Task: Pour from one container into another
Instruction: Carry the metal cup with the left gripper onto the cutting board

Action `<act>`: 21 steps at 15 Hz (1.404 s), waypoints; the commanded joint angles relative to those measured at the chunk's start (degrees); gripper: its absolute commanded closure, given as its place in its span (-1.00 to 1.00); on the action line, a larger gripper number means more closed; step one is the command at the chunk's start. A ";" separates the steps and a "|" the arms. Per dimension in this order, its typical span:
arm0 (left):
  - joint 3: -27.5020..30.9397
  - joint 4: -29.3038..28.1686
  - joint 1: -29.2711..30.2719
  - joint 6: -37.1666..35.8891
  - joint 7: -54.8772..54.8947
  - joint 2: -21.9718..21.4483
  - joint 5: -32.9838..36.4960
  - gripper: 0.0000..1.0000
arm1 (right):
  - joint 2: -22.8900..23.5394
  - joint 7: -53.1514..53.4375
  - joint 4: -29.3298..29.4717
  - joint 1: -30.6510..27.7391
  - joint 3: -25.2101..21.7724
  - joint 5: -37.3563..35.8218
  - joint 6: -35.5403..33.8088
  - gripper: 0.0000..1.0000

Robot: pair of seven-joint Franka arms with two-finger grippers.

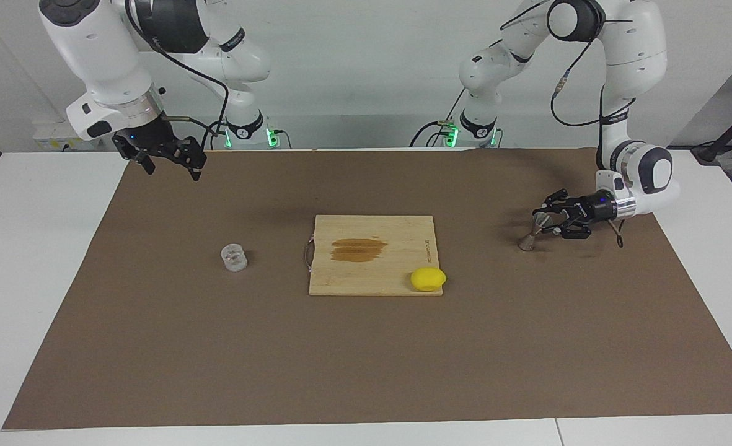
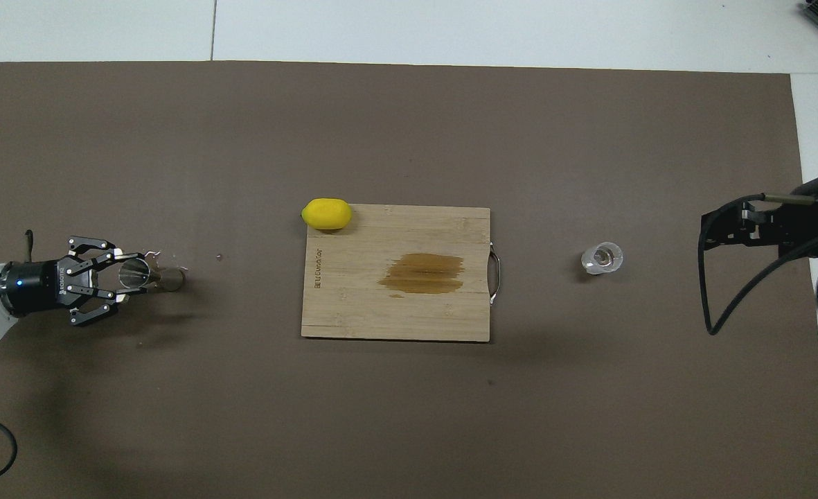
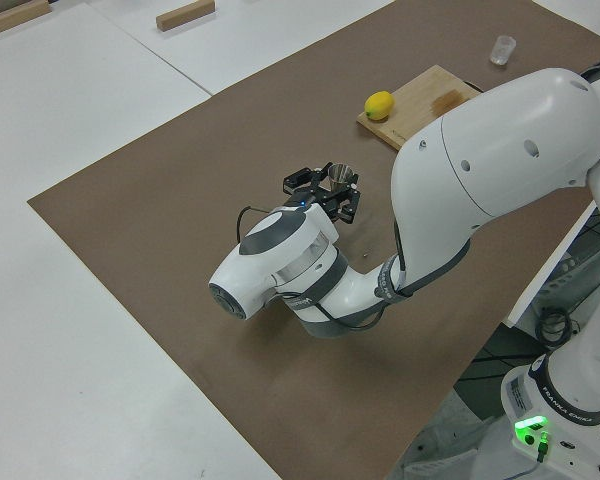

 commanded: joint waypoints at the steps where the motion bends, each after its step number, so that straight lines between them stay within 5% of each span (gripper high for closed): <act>1: 0.32 1.65 -4.07 -1.30 -3.66 -0.47 -1.28 0.50 | -1.25 -0.94 -1.23 -0.67 0.39 -0.07 0.01 -1.00; 13: -0.12 -0.81 -21.56 0.80 -9.38 -7.33 -13.66 0.52 | -1.25 -0.95 -1.23 -0.67 0.30 -0.07 0.01 -1.00; 21: -0.20 -2.13 -40.72 19.59 -9.91 -6.63 -29.04 0.51 | -1.25 -0.86 -1.23 -0.67 0.39 -0.07 0.01 -1.00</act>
